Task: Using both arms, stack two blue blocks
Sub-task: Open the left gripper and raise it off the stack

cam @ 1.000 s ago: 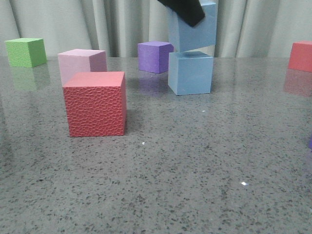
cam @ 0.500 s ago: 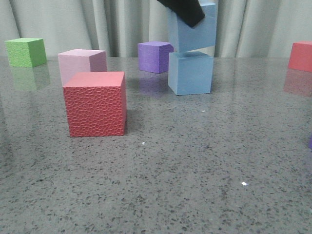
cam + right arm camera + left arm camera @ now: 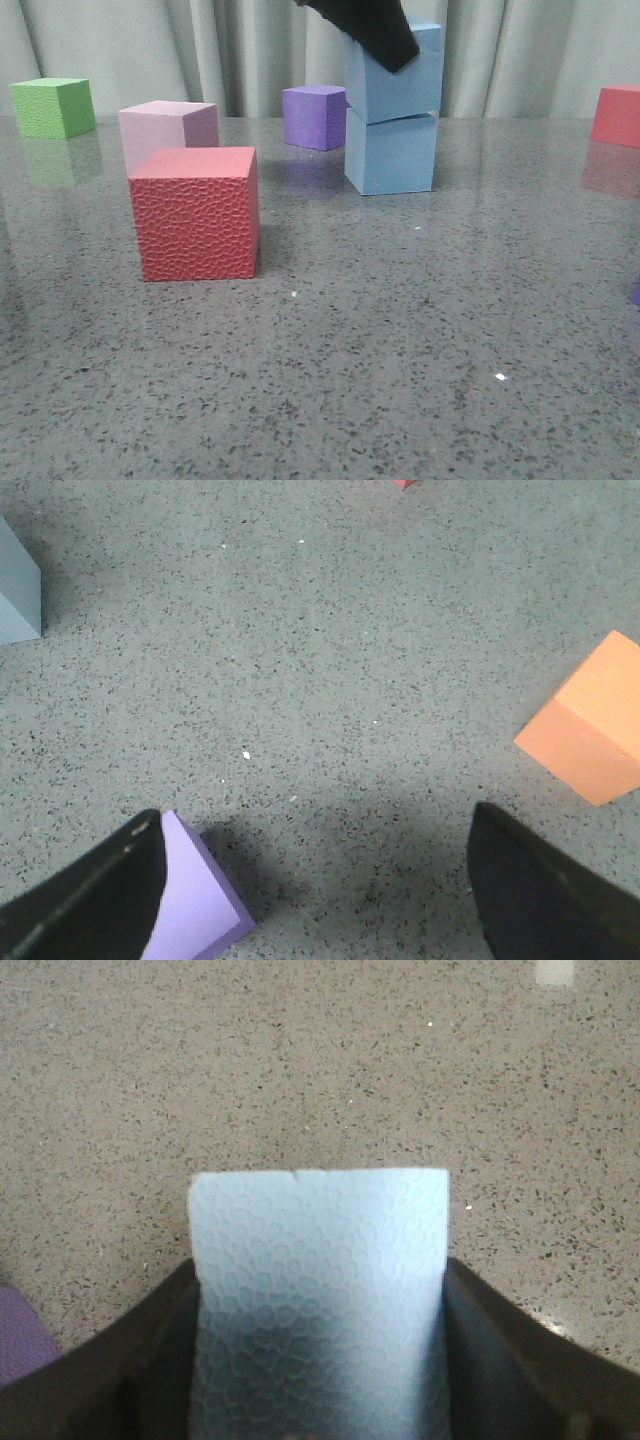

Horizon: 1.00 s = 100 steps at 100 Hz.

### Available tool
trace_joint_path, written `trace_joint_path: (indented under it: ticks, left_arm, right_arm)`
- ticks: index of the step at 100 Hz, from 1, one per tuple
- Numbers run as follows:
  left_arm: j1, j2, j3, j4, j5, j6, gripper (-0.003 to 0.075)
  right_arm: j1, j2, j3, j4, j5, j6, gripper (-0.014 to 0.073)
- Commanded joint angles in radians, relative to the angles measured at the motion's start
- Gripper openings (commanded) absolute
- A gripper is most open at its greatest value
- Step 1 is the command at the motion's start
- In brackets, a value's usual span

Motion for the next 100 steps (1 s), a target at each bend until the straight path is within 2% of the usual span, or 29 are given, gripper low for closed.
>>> trace_joint_path:
  ticks: [1, 38, 62, 82, 100]
  left_arm:
    - [-0.01, -0.058, -0.03, -0.047, -0.035, 0.0, 0.0244]
    - [-0.01, -0.058, -0.03, -0.047, -0.036, 0.002, 0.0251]
    - [-0.01, -0.058, -0.03, -0.047, -0.04, 0.002, 0.0406]
    - [-0.01, -0.058, -0.03, -0.045, -0.042, 0.007, 0.0475]
    - [-0.01, -0.058, -0.03, -0.045, -0.052, 0.009, 0.0576]
  right_arm:
    - [-0.005, -0.004, -0.024, -0.027, -0.06, -0.006, 0.061]
    - [-0.005, -0.004, -0.024, -0.027, -0.06, -0.006, 0.061]
    - [-0.005, -0.004, -0.024, -0.027, -0.06, -0.006, 0.061]
    - [-0.005, -0.004, -0.024, -0.027, -0.06, -0.006, 0.061]
    - [-0.005, -0.004, -0.024, -0.027, -0.06, -0.006, 0.061]
